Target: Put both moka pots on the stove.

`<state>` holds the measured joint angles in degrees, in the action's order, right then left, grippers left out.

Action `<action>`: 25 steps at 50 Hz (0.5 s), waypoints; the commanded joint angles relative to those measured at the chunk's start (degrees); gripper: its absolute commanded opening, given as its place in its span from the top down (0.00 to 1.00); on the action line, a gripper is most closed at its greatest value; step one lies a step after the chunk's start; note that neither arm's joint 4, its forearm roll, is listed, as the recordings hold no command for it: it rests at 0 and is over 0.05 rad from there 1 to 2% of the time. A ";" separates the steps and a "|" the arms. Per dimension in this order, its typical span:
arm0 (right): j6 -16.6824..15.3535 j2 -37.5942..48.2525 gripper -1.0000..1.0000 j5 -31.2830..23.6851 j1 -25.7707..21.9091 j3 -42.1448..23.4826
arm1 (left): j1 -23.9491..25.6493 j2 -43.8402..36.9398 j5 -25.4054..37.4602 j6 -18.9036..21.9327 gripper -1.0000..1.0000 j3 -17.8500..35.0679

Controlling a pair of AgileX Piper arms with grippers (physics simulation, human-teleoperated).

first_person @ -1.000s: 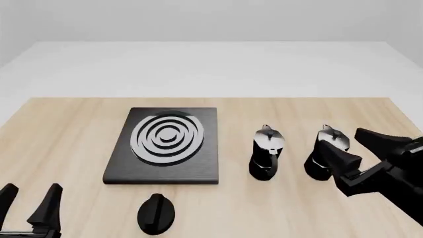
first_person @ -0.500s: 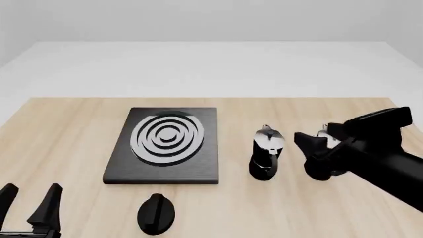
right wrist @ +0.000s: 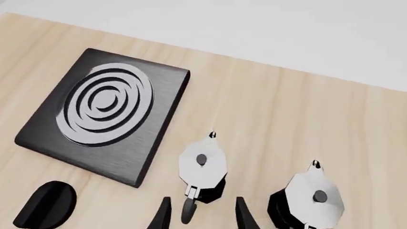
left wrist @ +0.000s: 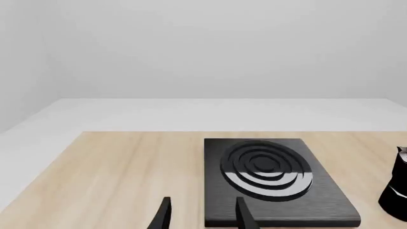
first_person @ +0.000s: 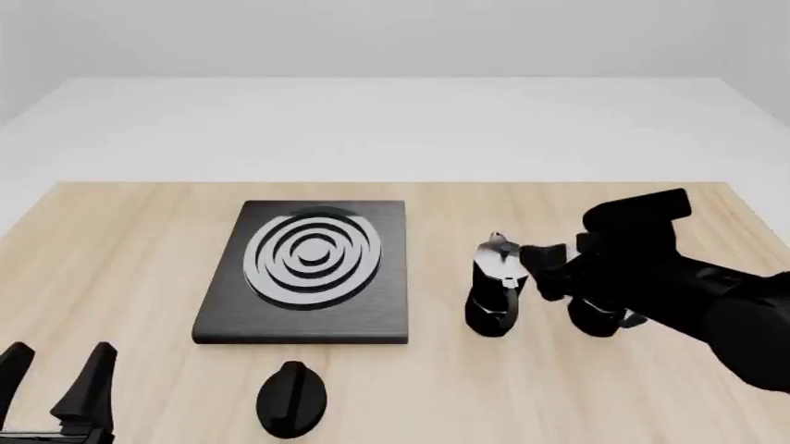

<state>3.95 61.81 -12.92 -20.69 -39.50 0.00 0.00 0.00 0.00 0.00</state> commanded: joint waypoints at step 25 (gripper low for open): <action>3.05 7.53 0.00 5.05 -1.30 2.55 | 0.00 0.00 0.00 0.00 0.00 0.00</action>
<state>6.12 67.75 -9.34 -21.47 -38.00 0.00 0.00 0.00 0.00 0.00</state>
